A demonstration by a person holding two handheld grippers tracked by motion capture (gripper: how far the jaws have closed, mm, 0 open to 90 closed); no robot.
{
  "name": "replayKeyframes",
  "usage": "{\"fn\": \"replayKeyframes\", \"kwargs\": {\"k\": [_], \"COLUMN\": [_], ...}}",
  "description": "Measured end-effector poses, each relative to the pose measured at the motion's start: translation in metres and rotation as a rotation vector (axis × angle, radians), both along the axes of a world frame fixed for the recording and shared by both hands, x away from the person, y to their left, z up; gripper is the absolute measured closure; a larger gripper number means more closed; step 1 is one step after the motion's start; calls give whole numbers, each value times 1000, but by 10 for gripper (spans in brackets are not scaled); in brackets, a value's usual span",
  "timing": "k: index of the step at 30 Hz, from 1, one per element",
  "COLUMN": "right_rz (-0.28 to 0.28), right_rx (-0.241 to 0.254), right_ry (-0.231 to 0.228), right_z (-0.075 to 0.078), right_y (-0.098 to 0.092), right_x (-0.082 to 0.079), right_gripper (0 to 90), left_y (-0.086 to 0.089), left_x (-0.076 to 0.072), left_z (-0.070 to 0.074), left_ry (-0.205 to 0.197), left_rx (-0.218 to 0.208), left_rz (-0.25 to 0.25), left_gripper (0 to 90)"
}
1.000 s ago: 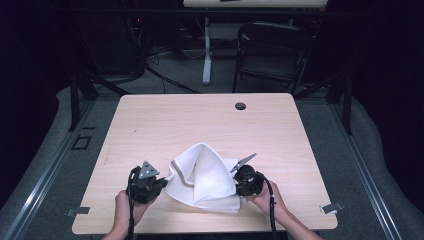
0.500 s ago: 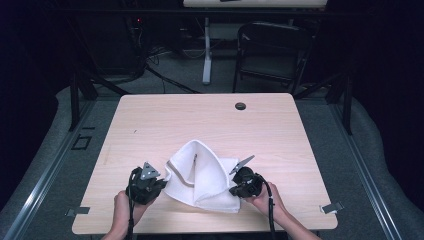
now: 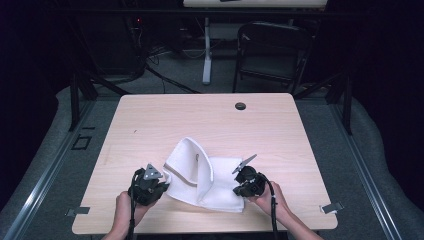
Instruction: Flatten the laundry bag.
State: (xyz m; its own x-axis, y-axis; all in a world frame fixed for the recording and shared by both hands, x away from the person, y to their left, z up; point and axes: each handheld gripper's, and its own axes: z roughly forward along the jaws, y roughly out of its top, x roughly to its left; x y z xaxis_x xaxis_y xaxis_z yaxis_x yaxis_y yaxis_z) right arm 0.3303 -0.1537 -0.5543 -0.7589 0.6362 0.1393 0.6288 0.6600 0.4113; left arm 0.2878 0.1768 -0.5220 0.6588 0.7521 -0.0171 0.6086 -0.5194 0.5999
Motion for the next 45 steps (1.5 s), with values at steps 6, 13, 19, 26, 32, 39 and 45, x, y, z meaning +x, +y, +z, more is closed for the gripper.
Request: {"fn": "replayKeyframes", "kwargs": {"k": [6,13,19,26,32,39,45], "right_rz": [-14,-39,-41,-35,-35,-24,2], "right_rx": [-7,-29,-41,-50,-49,-46,-11], "right_ry": [4,2,3,-1,-20,-46,-64], "right_z": [0,2,2,3,3,8,18], "right_y": [-5,-12,-18,-23,-26,-29,-30], "right_x": [1,2,3,3,4,4,0], "right_gripper": [900,900,900,900,900,841,671], "left_y": [-5,-11,-8,3,18,29,21], "left_x": [-2,-2,0,4,-5,-8,-6], "left_z": [-2,-5,-7,-6,-7,6,9], "left_ry": [2,29,77,188,260,175,122], "left_rx": [-3,-1,-5,12,22,-20,-29], "left_rz": [-7,-26,-38,-72,-48,10,-12], "left_gripper": [876,852,799,609,395,215,158]}}
